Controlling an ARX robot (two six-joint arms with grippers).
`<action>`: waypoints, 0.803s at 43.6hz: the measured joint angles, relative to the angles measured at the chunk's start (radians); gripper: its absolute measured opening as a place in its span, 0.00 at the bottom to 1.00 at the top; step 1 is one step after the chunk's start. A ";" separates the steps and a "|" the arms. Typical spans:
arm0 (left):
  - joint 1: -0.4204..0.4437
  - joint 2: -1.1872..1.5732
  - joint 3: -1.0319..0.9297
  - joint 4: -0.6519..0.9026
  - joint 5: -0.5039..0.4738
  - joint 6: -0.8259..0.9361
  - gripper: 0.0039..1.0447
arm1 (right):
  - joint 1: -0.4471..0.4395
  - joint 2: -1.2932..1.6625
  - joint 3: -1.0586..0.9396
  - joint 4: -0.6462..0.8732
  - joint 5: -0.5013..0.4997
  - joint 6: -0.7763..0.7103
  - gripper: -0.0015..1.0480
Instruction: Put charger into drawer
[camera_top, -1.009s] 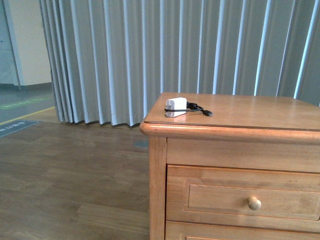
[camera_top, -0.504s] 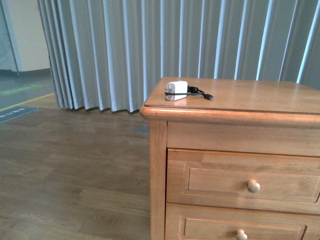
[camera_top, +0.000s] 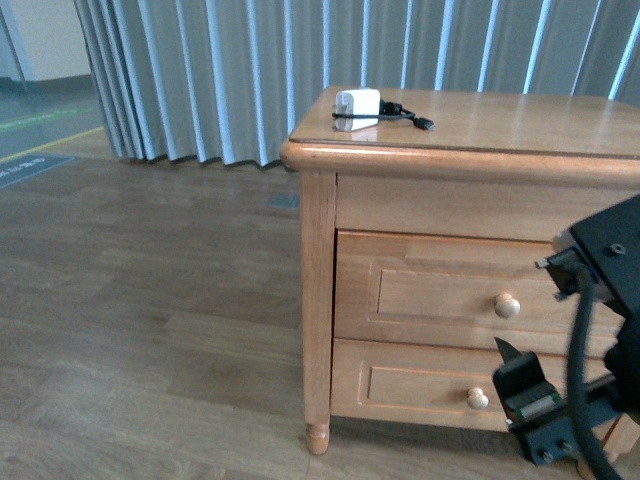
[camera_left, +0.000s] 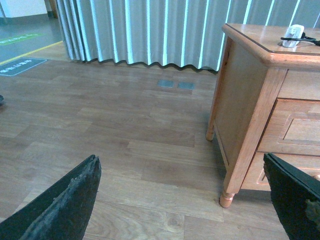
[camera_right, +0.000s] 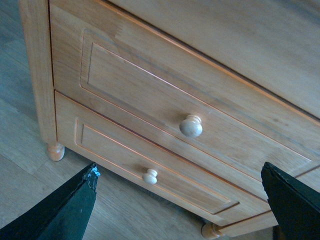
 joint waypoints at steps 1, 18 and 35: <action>0.000 0.000 0.000 0.000 0.000 0.000 0.94 | 0.000 0.013 0.008 0.004 0.000 0.000 0.92; 0.000 0.000 0.000 0.000 0.000 0.000 0.94 | -0.042 0.371 0.321 0.047 0.031 0.023 0.92; 0.000 0.000 0.000 0.000 0.000 0.000 0.94 | -0.104 0.487 0.428 0.047 0.027 0.027 0.92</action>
